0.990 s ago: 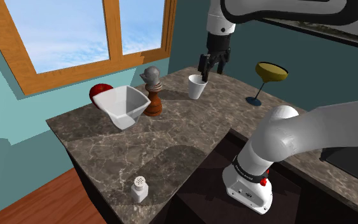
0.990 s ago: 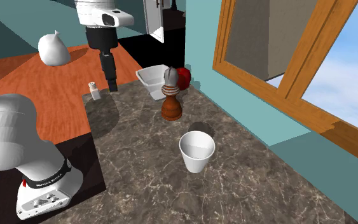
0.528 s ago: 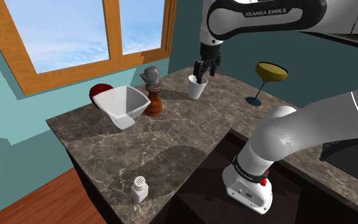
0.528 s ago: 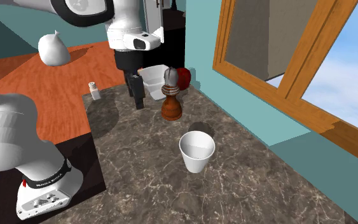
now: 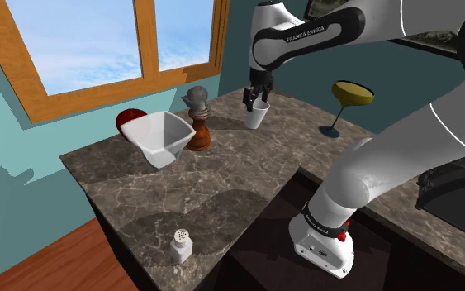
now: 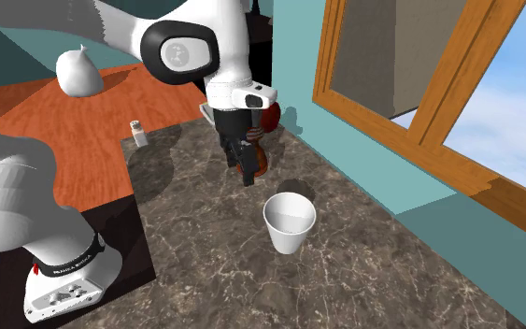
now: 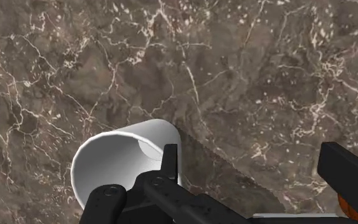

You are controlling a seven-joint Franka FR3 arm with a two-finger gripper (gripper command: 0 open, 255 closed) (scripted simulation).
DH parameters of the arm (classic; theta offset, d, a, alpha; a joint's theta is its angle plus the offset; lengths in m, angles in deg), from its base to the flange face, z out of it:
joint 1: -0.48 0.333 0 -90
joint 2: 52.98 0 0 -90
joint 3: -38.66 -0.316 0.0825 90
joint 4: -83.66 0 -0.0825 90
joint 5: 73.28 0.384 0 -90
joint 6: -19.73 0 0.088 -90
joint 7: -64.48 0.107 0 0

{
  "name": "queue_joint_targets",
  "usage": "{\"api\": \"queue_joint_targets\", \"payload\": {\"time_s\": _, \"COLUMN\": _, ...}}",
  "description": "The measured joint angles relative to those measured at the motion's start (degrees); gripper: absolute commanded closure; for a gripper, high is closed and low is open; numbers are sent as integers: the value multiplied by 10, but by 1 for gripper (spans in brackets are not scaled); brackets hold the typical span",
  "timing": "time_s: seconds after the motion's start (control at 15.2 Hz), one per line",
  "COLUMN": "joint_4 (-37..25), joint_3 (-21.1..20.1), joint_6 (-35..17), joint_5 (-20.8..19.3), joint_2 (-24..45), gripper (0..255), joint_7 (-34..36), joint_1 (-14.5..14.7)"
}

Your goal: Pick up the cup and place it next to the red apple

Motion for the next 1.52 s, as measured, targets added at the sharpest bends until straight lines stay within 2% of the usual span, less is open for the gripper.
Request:
{"api": "queue_joint_targets", "payload": {"time_s": 0.33, "joint_4": -49, "joint_3": 26, "joint_6": -79, "joint_5": -15, "joint_2": 108, "gripper": 0, "joint_7": -33, "joint_1": -11}}
{"api": "queue_joint_targets", "payload": {"time_s": 0.53, "joint_4": -62, "joint_3": 36, "joint_6": -115, "joint_5": -19, "joint_2": 150, "gripper": 0, "joint_7": -45, "joint_1": -16}}
{"api": "queue_joint_targets", "payload": {"time_s": 0.92, "joint_4": -45, "joint_3": 43, "joint_6": -164, "joint_5": -25, "joint_2": 179, "gripper": 0, "joint_7": -44, "joint_1": -22}}
{"api": "queue_joint_targets", "payload": {"time_s": 1.39, "joint_4": -44, "joint_3": 44, "joint_6": -170, "joint_5": -26, "joint_2": 184, "gripper": 0, "joint_7": -44, "joint_1": -23}}
{"api": "queue_joint_targets", "payload": {"time_s": 1.45, "joint_4": -44, "joint_3": 44, "joint_6": -170, "joint_5": -26, "joint_2": 184, "gripper": 255, "joint_7": -44, "joint_1": -23}}
{"api": "queue_joint_targets", "payload": {"time_s": 1.52, "joint_4": -44, "joint_3": 44, "joint_6": -170, "joint_5": -26, "joint_2": 184, "gripper": 255, "joint_7": -44, "joint_1": -23}}
